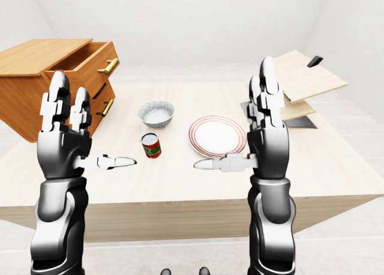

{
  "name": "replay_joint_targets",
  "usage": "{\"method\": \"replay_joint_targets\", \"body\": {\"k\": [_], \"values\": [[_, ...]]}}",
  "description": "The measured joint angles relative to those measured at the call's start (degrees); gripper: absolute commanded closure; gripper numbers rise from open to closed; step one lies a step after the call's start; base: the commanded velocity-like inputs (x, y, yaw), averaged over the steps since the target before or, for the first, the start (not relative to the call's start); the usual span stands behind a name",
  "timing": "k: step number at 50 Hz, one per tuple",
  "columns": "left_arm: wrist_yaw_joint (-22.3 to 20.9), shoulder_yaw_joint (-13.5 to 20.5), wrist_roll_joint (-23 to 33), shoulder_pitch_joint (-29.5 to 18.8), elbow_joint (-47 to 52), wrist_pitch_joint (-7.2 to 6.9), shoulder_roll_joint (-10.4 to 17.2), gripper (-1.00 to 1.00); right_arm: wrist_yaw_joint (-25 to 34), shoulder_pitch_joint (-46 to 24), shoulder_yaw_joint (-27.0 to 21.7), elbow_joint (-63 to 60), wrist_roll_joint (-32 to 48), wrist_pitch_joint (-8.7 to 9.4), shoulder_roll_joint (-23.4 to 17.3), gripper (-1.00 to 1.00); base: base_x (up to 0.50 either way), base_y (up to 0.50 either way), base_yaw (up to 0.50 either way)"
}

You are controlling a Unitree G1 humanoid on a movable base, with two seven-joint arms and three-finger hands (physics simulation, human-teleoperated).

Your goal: Close the top drawer of the cabinet.

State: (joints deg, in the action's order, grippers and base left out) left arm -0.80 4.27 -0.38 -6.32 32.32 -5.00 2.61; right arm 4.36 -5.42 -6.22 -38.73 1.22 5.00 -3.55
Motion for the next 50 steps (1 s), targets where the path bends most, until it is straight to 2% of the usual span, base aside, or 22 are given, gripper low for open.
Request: {"method": "replay_joint_targets", "body": {"k": [29, 50], "values": [[0.99, 0.56, 0.88, -0.38, 5.77, 0.0, -0.13, -1.0, -0.41, -3.54, -1.33, -2.8, -0.2, 0.0, -1.39, -1.0, 0.0, 0.0, 0.0], [1.34, 0.9, 0.34, -0.08, 6.15, 0.0, 0.08, -1.0, -0.2, -3.75, -1.2, -2.19, 0.27, 0.0, -1.52, -1.0, 0.0, 0.0, 0.0]]}}
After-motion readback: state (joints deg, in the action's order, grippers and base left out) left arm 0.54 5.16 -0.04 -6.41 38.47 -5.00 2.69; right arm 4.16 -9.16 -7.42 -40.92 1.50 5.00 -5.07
